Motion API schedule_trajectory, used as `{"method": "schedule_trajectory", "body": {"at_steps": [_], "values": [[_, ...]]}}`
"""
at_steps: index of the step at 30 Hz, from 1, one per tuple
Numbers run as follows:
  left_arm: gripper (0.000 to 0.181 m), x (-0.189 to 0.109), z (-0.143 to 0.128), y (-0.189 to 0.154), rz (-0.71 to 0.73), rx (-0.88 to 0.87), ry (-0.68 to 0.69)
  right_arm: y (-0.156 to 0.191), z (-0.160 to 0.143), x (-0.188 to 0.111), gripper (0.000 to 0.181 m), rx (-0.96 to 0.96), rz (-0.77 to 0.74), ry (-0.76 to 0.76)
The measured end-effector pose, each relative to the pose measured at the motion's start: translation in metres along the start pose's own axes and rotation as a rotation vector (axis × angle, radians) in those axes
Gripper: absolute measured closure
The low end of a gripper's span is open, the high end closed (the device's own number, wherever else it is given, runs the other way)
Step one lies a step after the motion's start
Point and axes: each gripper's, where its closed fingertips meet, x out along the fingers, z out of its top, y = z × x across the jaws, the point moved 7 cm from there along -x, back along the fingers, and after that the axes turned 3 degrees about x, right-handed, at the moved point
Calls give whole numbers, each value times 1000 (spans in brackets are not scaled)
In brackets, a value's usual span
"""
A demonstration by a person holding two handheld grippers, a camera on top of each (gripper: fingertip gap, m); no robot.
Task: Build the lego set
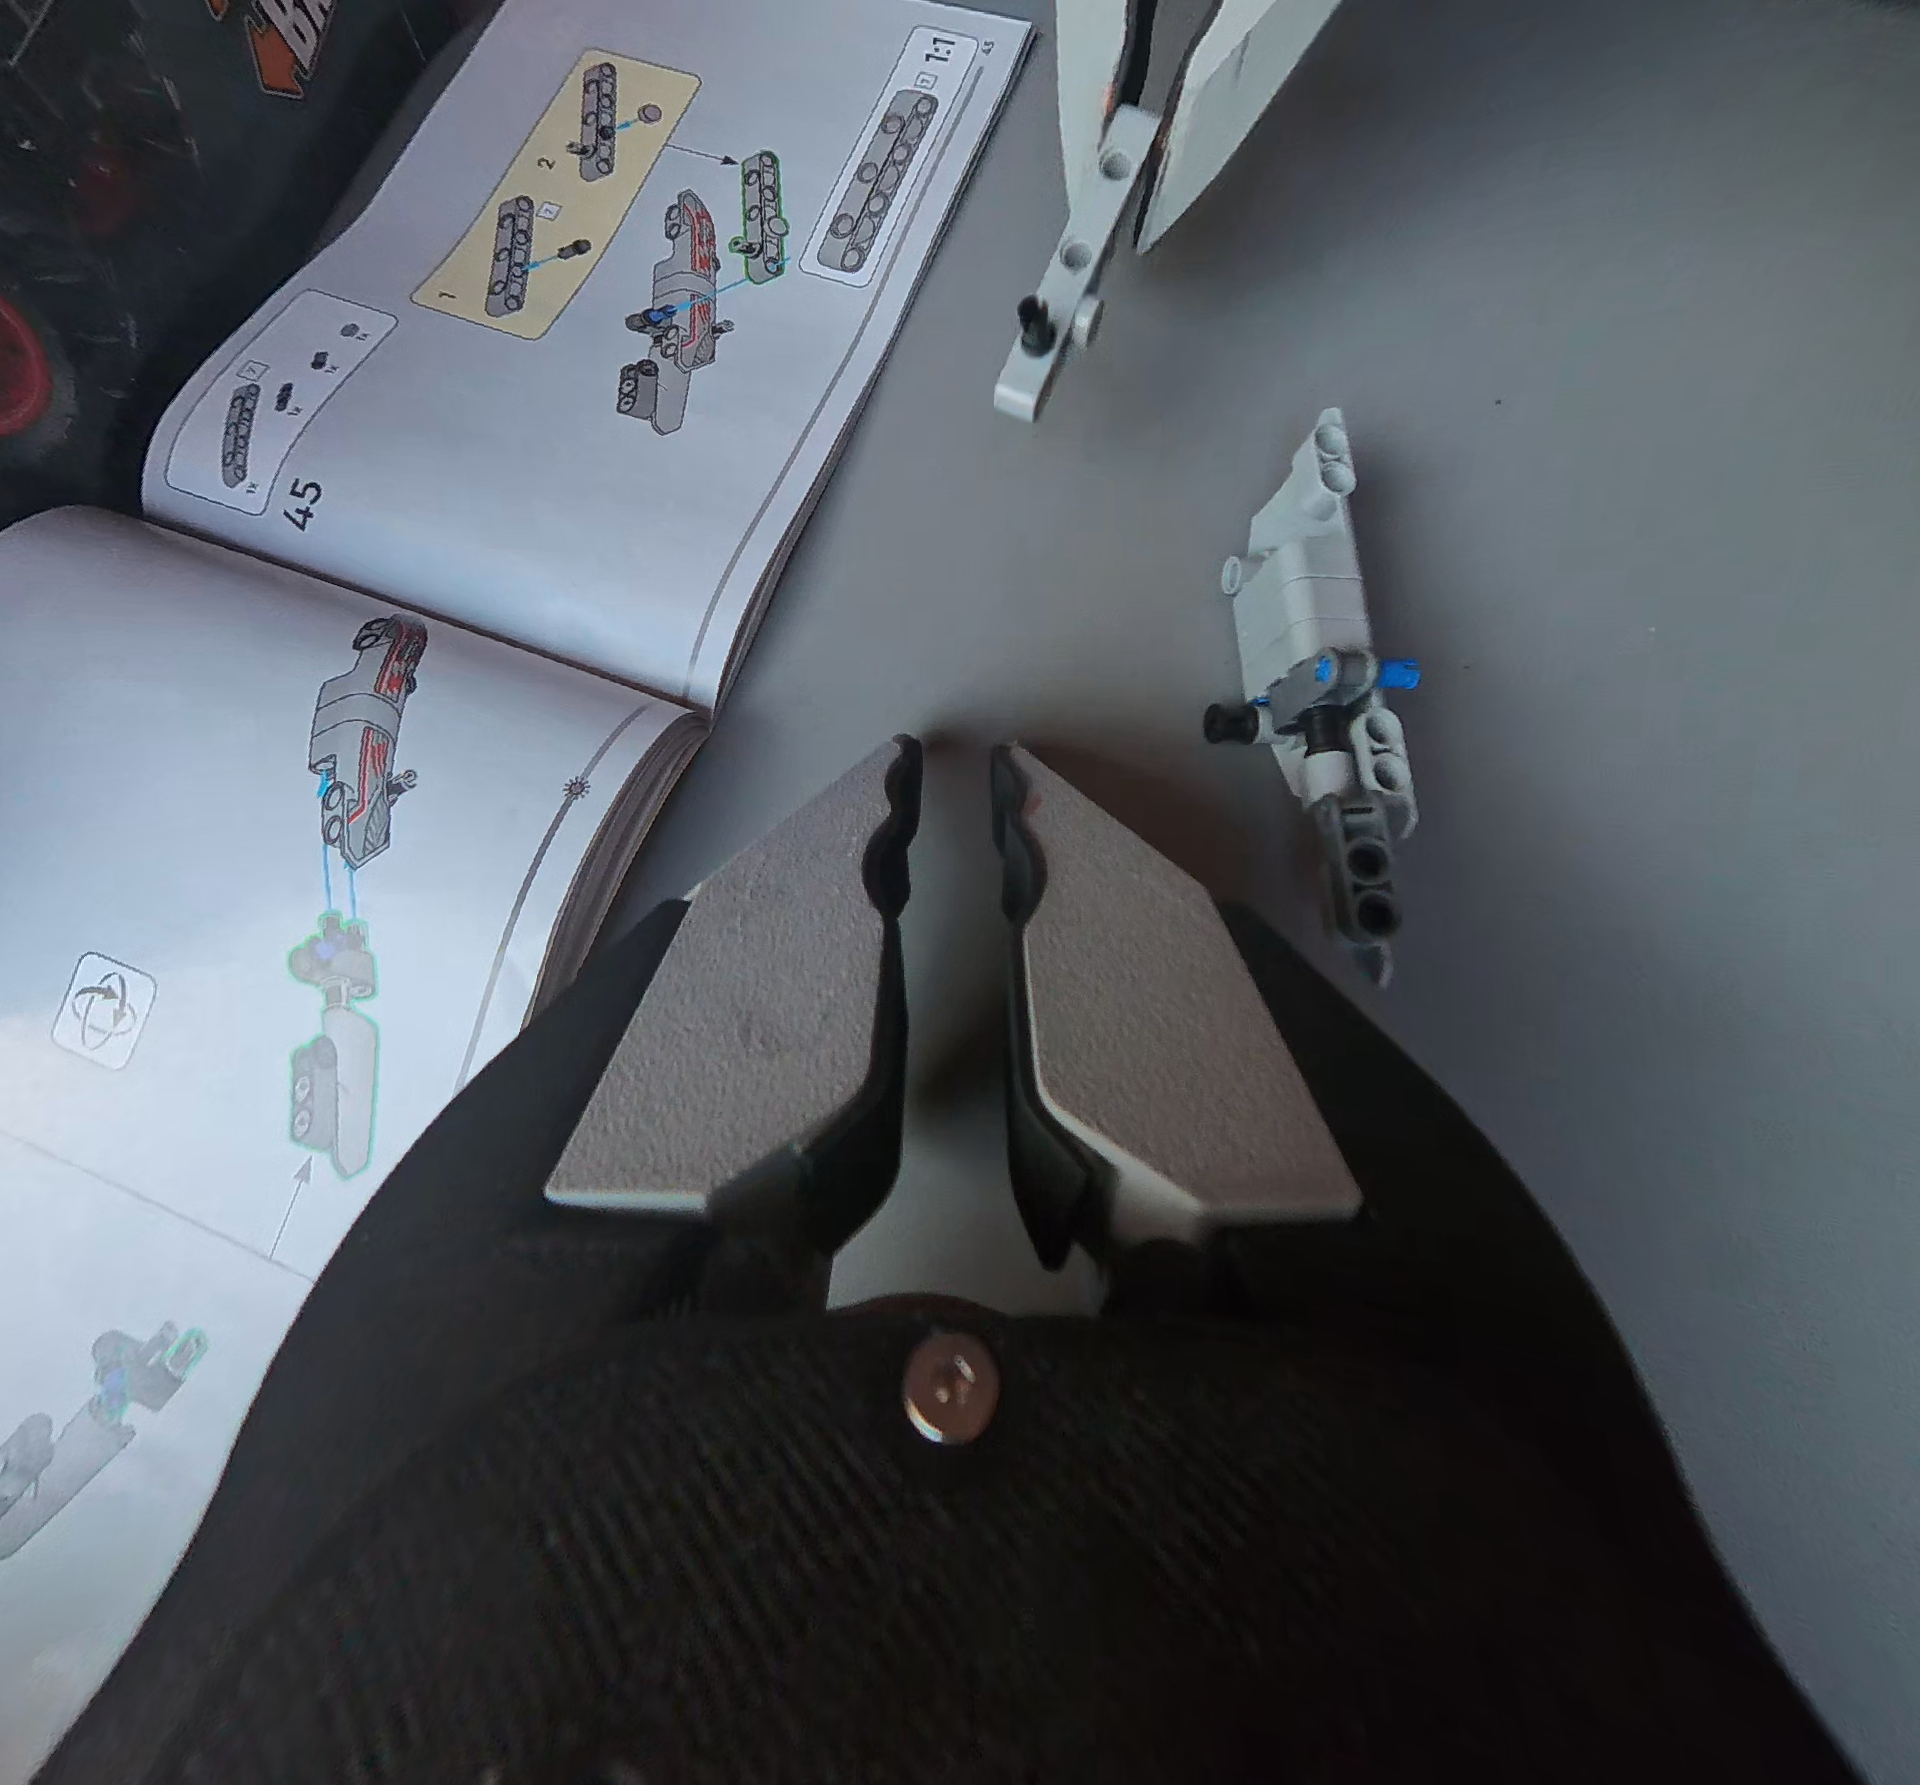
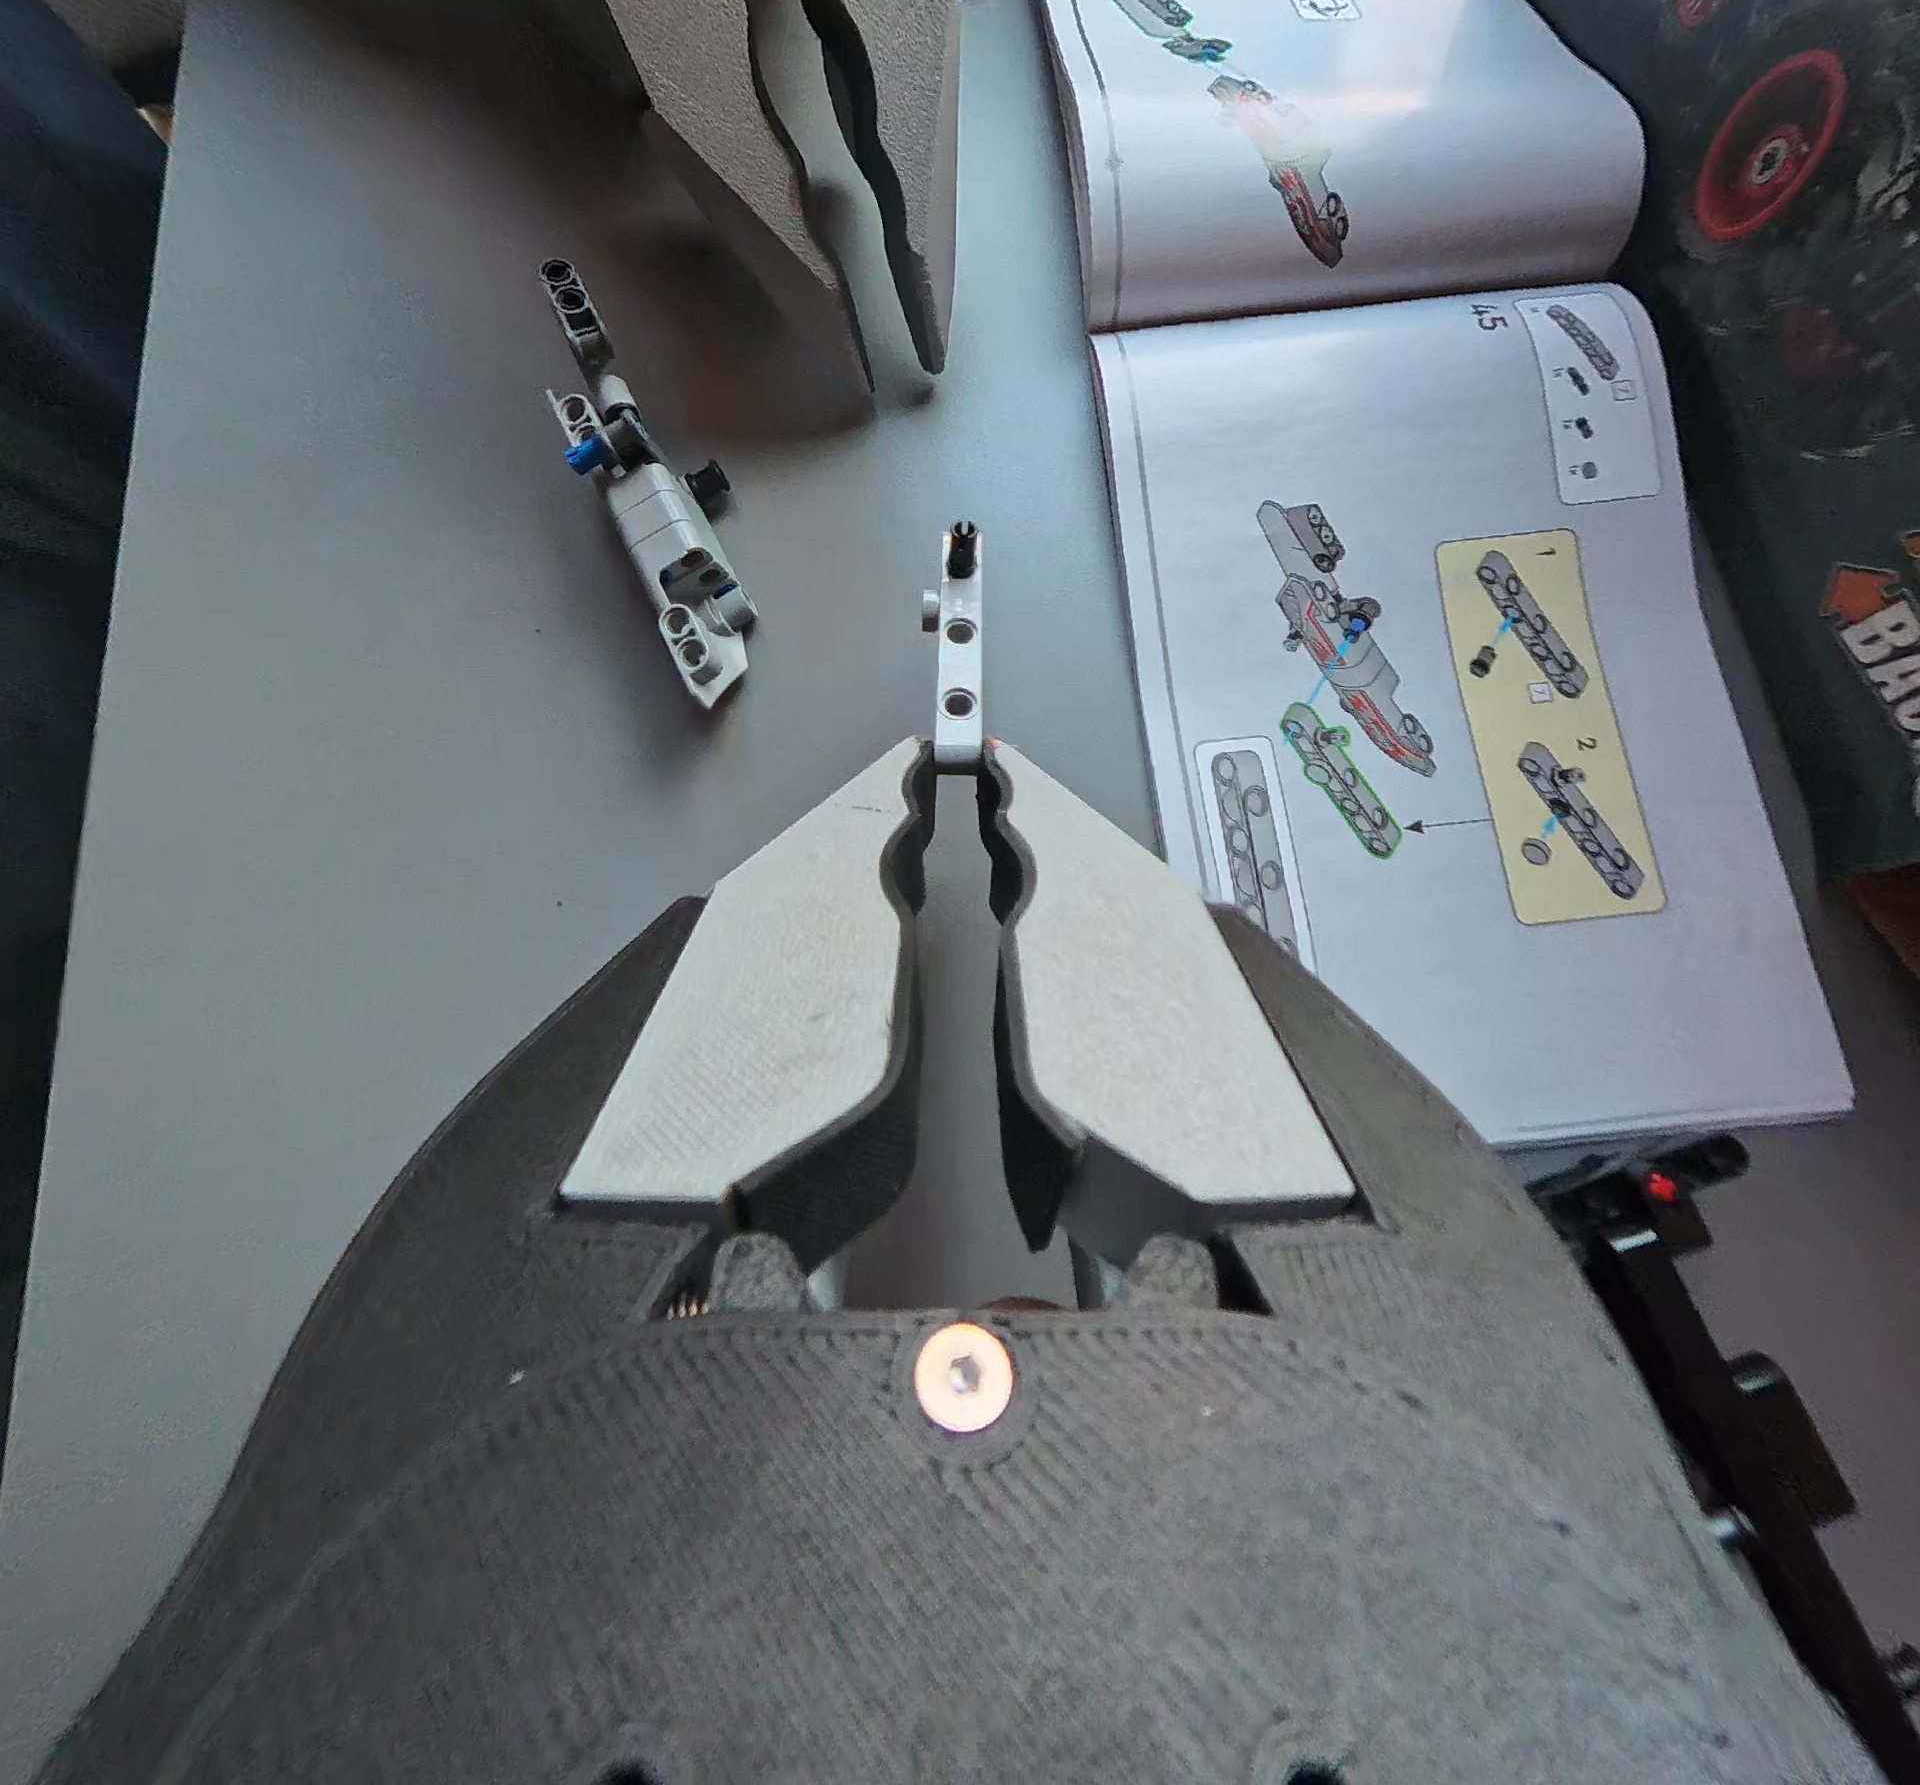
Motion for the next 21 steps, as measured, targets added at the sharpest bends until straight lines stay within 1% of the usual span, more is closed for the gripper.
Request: {"method": "schedule_trajectory", "body": {"at_steps": [5,10,18,21], "values": [[172,0,0,0,2,3,3,-2,-2,-12,177,-4,-30,-6],[171,0,-2,1,3,-4,10,0,-11,-16,176,-21,-37,34],[171,-1,-3,1,6,-1,10,4,-22,-15,176,-35,-11,76],[171,-1,-3,2,1,-8,10,8,-26,-17,177,-60,25,78]]}}
